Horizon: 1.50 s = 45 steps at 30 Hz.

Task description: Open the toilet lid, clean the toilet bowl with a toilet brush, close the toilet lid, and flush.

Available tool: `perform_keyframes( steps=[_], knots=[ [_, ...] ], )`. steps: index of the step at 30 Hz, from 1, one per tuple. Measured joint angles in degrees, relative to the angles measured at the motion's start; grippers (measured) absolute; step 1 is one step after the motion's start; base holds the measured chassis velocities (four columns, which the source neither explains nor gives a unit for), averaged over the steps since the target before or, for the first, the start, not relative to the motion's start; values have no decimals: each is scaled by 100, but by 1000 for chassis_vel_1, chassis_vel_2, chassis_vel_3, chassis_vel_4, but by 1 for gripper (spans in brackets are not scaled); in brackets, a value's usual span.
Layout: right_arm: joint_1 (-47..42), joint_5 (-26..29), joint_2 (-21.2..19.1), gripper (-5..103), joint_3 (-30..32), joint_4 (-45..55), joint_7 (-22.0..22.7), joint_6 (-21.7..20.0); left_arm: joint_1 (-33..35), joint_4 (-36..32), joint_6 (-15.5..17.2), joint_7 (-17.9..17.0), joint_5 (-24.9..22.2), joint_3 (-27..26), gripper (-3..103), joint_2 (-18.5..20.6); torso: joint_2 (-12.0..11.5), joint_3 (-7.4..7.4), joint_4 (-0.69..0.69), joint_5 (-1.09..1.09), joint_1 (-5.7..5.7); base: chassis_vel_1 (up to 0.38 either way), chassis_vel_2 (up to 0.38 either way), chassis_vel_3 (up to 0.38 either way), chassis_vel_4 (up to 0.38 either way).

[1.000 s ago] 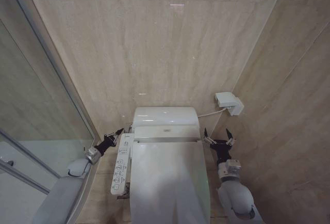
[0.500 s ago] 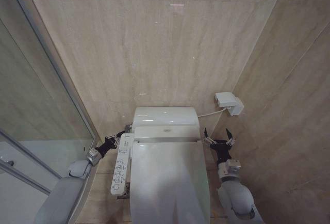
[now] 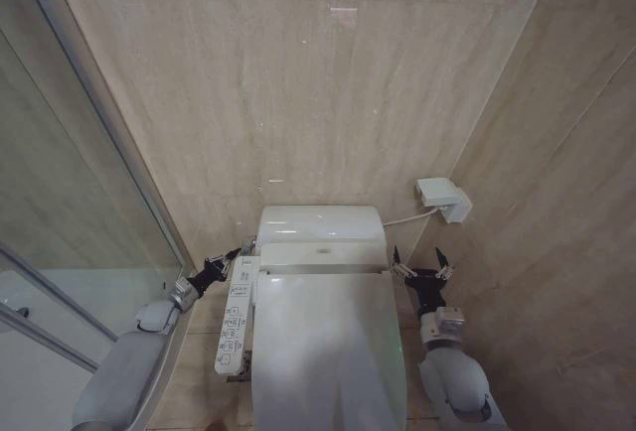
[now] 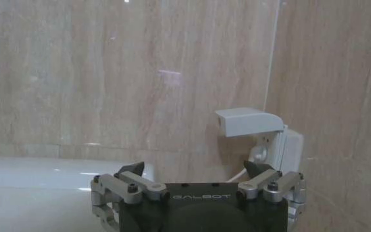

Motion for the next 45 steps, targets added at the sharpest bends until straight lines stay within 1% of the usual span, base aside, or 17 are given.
perform_keyframes(
  steps=[4,5,6,7,9,11,17,28,30,32,34,38,41,45],
  knots=[
    [0,0,0,100,0,0,0,0,71,-49,59,-4,29,1,0,-48,0,0,-1,1,0,0,0,0,0],
    [0,0,1,100,-2,0,-1,0,108,-73,71,-8,46,21,0,-82,0,0,-6,-4,0,0,0,0,0],
    [0,-1,-4,100,6,0,1,0,138,-82,82,-33,72,-8,0,-85,0,0,-6,-6,0,0,0,0,0],
    [0,0,1,100,-1,0,-1,0,169,-92,87,-62,84,-41,0,-98,0,0,-7,0,0,0,0,0,0],
    [0,0,0,100,0,0,0,0,200,-108,90,-95,86,-55,0,-96,0,0,-7,2,0,0,0,0,0],
    [0,0,0,100,0,0,0,0,295,-176,102,-172,76,-111,0,-93,0,0,-7,-5,0,0,0,0,0],
    [0,0,0,100,0,0,0,0,549,-361,134,-398,-6,-256,0,7,0,0,-2,-3,0,0,0,0,0],
    [0,0,0,100,0,0,0,0,636,-481,116,-430,-42,-317,0,69,0,0,-2,-1,0,-13,7,12,-14],
    [0,0,0,100,0,0,0,0,631,-520,116,-437,-32,-317,0,65,0,0,-5,-1,1,-25,15,19,-26],
    [0,0,0,100,0,0,0,0,631,-556,116,-458,-13,-320,0,62,0,0,-1,-1,1,0,0,0,0],
    [0,0,0,100,0,0,0,0,633,-578,116,-487,-4,-323,0,61,0,0,-2,-1,1,0,0,0,0],
    [0,0,0,100,0,0,0,0,637,-709,116,-601,104,-357,0,62,0,0,-2,-1,0,0,0,0,0],
    [0,0,0,100,0,0,0,0,637,-962,115,-698,235,-390,0,92,0,0,-3,0,0,0,0,0,0],
    [0,0,0,100,0,0,0,0,659,-1241,122,-712,276,-384,0,151,0,0,-3,0,0,0,0,0,0]
  ],
)
